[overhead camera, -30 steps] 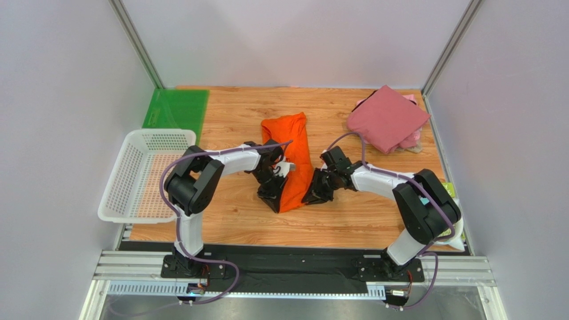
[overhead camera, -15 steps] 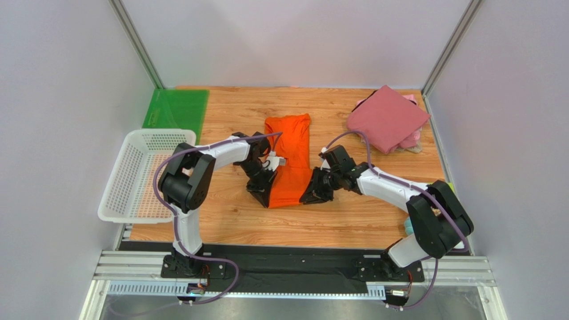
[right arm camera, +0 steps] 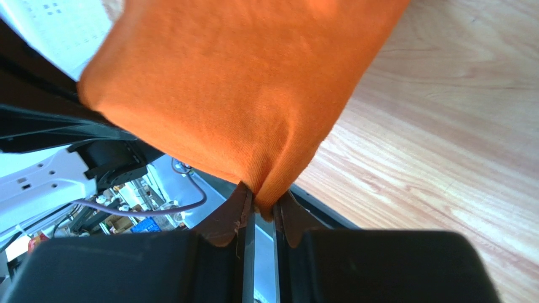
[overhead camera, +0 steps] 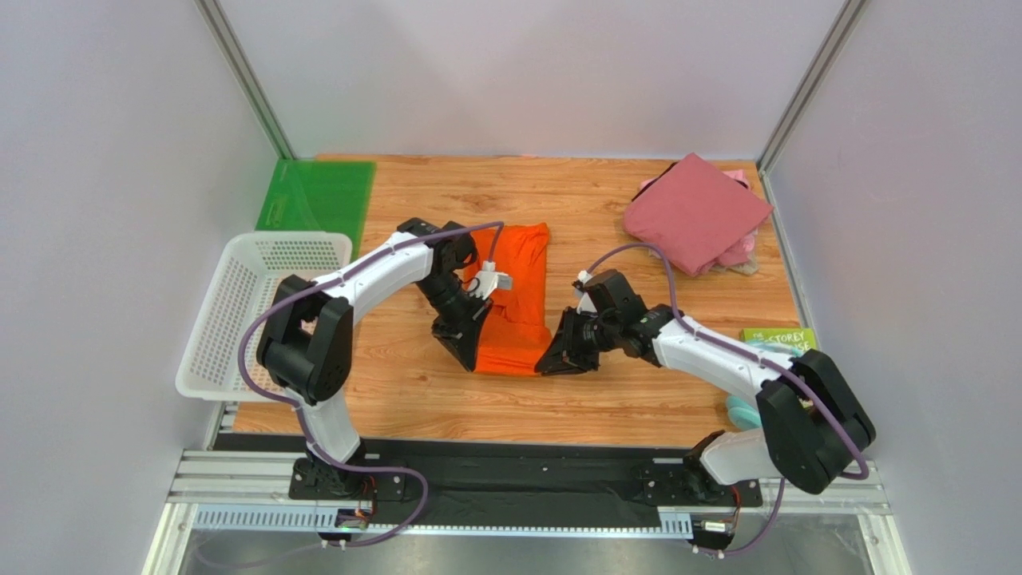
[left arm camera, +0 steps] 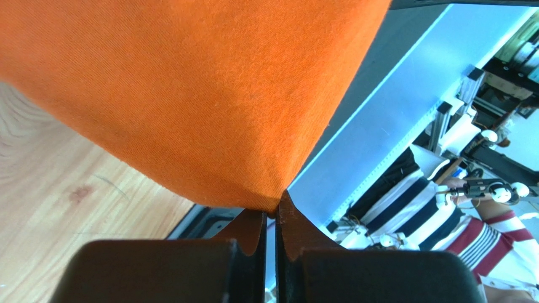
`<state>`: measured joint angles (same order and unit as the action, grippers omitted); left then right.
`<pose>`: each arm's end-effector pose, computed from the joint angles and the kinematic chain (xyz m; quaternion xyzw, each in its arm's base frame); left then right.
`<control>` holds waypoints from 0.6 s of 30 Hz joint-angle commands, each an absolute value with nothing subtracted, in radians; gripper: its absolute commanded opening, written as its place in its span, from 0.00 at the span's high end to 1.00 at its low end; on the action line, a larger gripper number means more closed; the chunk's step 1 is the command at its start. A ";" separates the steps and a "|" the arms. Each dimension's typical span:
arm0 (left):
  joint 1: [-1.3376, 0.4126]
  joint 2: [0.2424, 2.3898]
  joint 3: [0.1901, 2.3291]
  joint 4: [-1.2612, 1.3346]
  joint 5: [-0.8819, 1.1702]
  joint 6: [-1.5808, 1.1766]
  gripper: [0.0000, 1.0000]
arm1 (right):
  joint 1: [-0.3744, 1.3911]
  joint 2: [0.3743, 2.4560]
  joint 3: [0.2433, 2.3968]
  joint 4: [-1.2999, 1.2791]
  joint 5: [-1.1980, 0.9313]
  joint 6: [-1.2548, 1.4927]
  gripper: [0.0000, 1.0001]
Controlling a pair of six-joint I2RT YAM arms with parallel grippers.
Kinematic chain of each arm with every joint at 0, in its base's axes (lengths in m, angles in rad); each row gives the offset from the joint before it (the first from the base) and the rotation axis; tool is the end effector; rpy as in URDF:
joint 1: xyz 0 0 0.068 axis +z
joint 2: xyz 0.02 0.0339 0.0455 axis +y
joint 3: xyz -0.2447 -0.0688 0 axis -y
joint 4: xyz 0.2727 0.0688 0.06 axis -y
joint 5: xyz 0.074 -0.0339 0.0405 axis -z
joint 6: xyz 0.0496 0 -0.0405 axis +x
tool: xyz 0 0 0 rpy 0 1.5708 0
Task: Fold and stack the t-shirts
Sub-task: Fold the tshirt
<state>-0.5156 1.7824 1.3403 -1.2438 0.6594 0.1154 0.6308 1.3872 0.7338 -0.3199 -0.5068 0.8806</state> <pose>0.2726 -0.1894 0.1778 -0.2754 -0.9037 0.3060 0.1176 0.2235 0.1931 0.1389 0.0420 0.9272 0.3698 0.0431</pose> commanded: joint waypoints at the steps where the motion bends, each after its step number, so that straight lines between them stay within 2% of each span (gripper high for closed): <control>1: -0.503 1.744 1.358 -1.350 0.666 0.149 1.00 | 0.634 1.321 0.767 -0.383 -0.465 0.902 0.89; 8: -0.502 1.732 1.367 -1.354 0.664 0.132 1.00 | 0.635 1.316 0.883 -0.452 -0.456 0.871 0.89; 18: -0.463 1.736 1.492 -1.374 0.600 0.126 1.00 | 0.608 1.456 1.063 -0.479 -0.480 0.816 0.90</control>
